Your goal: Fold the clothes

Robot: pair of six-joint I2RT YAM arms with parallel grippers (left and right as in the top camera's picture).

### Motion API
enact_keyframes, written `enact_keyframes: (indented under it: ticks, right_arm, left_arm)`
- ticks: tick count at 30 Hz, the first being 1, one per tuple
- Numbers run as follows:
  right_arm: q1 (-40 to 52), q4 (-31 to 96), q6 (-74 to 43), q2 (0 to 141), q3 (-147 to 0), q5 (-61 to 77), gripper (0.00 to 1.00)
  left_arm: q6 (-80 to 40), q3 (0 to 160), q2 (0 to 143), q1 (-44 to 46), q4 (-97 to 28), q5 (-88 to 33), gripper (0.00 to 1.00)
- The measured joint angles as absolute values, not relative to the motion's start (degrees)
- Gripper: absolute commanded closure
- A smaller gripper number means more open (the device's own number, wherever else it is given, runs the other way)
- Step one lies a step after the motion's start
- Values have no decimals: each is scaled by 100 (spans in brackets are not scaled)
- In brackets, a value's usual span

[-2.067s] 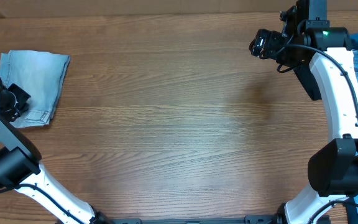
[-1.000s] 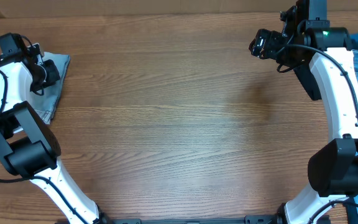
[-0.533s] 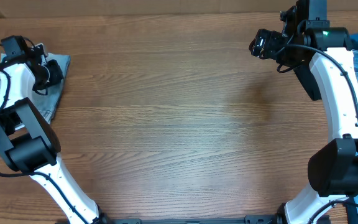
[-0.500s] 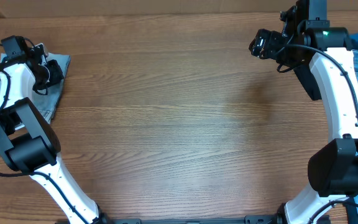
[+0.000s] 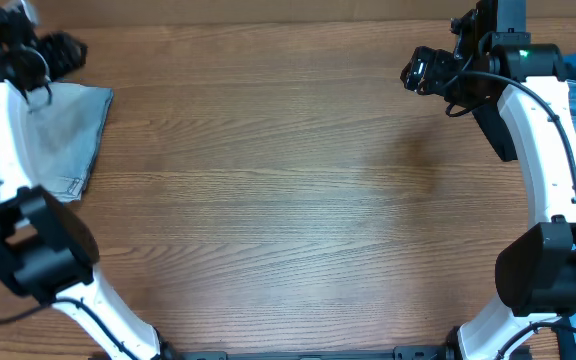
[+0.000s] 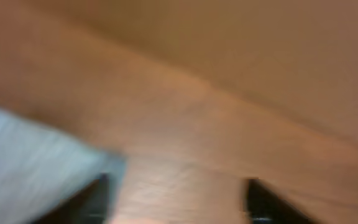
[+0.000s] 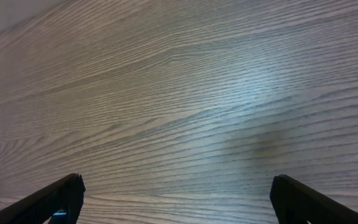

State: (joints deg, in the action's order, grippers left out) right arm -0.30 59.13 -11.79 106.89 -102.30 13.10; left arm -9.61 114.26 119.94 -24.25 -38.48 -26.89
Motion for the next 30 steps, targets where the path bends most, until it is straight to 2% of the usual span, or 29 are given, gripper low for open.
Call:
enact_keyframes:
  ticks: [10, 30]
  right_arm:
    - [-30, 5916, -1179, 10689, -10230, 1310, 0]
    - [-30, 5916, -1179, 10689, -10230, 1313, 0]
  left_arm:
    - [-1468, 11548, 11653, -2285, -3905, -2982, 0]
    - [-1490, 11548, 11655, -2285, -3907, -2982, 0]
